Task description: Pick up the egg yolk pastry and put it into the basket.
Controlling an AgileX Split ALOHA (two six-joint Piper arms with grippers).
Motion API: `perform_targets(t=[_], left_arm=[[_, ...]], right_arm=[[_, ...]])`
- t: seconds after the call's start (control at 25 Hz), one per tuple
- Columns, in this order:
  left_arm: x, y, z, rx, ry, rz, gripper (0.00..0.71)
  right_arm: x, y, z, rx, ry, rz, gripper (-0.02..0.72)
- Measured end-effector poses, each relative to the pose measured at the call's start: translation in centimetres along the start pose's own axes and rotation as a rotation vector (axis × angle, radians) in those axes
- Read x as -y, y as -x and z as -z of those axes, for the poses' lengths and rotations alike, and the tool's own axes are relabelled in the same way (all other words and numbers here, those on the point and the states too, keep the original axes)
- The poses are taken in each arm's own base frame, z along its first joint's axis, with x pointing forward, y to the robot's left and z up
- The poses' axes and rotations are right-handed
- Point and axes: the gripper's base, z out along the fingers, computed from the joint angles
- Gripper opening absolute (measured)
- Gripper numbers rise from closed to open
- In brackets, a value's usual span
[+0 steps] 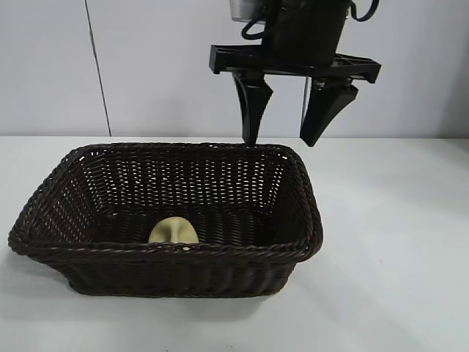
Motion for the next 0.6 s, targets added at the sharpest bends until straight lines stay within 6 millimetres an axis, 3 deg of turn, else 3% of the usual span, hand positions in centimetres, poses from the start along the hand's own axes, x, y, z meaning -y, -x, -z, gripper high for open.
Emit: perform_targets(t=[0.28,0.6], left_arm=[[0.0,0.0,0.0,0.000,0.000,0.000,0.571],[0.0,0.0,0.0,0.000,0.000,0.001,0.571]], right_arm=[[6.3,1.0,0.3,0.026,-0.160,-0.054,0.504],[11.2,1.1,0.6,0.023,-0.211,-0.117,0.504]])
